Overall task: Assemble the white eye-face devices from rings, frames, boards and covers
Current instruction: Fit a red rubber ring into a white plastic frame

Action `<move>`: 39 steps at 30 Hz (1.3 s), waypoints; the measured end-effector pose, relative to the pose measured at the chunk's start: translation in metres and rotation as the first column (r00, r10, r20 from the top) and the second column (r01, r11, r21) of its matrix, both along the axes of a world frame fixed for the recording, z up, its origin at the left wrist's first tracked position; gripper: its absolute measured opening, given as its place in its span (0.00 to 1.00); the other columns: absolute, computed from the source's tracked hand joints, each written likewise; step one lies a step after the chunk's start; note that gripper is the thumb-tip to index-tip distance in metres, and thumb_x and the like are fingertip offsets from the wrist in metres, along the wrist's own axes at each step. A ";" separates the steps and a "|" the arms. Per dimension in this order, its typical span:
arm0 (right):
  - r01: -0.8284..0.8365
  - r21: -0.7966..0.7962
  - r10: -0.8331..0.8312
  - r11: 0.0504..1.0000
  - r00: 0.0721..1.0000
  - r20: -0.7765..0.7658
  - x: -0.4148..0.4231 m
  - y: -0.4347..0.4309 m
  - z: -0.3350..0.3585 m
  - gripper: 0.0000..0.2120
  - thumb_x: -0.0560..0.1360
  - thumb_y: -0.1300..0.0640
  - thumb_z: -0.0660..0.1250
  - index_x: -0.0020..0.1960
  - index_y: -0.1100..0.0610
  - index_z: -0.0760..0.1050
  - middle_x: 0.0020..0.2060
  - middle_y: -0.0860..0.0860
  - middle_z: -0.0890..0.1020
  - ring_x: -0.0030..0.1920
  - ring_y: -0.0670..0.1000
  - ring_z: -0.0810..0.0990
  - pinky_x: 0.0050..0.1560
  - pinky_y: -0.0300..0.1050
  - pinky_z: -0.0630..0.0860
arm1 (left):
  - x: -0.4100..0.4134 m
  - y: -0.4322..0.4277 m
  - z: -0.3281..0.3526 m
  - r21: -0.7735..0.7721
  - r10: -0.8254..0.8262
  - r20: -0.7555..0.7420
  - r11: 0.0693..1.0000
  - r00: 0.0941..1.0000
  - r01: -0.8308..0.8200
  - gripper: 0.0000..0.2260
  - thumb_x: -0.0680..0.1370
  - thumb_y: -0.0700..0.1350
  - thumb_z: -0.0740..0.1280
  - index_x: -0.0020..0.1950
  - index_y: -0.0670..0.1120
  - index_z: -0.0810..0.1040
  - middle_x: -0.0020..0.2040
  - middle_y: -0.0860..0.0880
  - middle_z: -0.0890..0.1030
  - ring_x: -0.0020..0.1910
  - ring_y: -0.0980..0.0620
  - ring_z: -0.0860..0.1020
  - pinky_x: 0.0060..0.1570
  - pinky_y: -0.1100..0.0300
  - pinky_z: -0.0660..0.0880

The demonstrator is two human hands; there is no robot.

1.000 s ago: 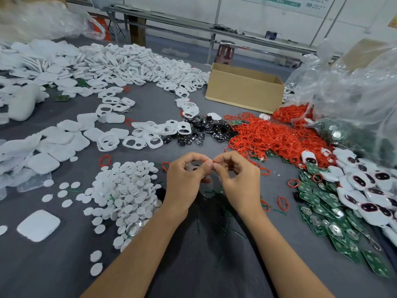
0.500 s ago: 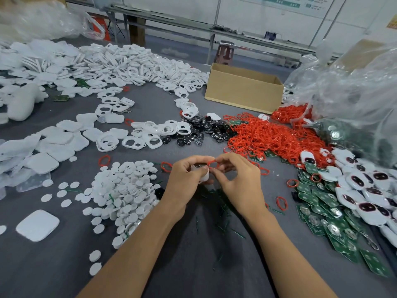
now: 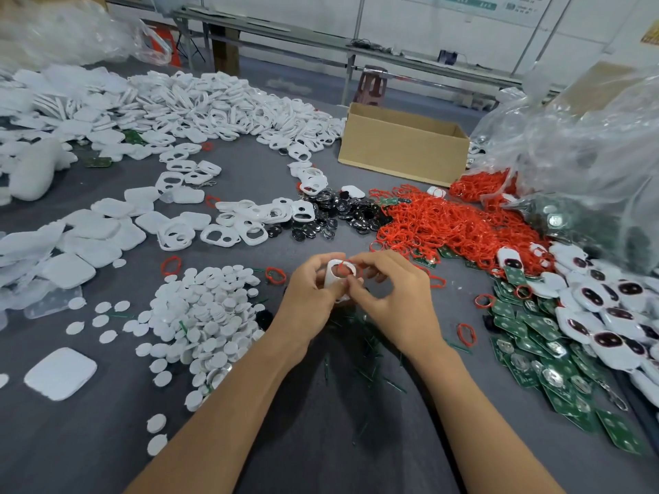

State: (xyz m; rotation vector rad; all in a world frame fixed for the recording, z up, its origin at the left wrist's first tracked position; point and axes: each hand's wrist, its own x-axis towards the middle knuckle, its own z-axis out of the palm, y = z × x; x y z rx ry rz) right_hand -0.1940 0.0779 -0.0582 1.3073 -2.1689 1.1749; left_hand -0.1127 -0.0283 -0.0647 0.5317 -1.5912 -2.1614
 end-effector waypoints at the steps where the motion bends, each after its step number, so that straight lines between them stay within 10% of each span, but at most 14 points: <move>1: 0.002 0.005 -0.002 1.000 1.000 -0.008 -0.001 0.000 0.000 0.11 0.68 0.64 0.75 0.50 0.58 0.81 0.41 0.43 0.78 0.40 0.42 0.73 0.46 0.36 0.73 | 0.000 0.000 0.002 0.026 -0.014 -0.011 1.000 1.000 0.014 0.16 0.76 0.28 0.65 0.62 0.40 0.75 0.55 0.39 0.82 0.52 0.45 0.80 0.55 0.51 0.78; 39: -0.024 -0.011 0.026 1.000 0.973 0.229 0.002 -0.004 -0.001 0.10 0.72 0.69 0.68 0.48 0.57 0.79 0.43 0.48 0.82 0.43 0.44 0.79 0.48 0.37 0.75 | -0.008 0.000 0.000 0.244 -0.002 -0.037 0.970 0.999 0.011 0.12 0.83 0.35 0.55 0.52 0.42 0.78 0.46 0.43 0.82 0.46 0.48 0.79 0.46 0.55 0.80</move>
